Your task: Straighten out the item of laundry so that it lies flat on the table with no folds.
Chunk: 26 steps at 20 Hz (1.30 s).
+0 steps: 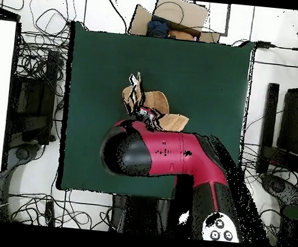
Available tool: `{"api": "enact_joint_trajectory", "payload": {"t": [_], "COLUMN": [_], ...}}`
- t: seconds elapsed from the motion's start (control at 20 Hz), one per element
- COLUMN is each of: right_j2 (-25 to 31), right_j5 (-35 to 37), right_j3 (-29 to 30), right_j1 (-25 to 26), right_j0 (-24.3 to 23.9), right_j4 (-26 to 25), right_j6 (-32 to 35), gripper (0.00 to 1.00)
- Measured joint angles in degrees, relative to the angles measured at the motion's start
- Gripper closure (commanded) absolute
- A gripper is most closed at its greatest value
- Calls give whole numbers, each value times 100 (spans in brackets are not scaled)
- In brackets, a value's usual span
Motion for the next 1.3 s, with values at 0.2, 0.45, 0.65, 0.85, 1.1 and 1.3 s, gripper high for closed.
{"api": "enact_joint_trajectory", "payload": {"t": [0.2,0.45,0.65,0.85,1.1,1.3], "right_j2": [-136,-389,-616,-904,-1334,-1698], "right_j5": [-83,-255,-339,-360,-426,-532], "right_j3": [147,343,497,532,529,521], "right_j1": [-68,-187,-300,-365,-335,-262], "right_j0": [73,254,474,826,1415,1913], "right_j4": [-21,-256,-390,-576,-835,-1006], "right_j6": [0,0,1,15,217,475], "gripper": [100,100,100,100,100,100]}}
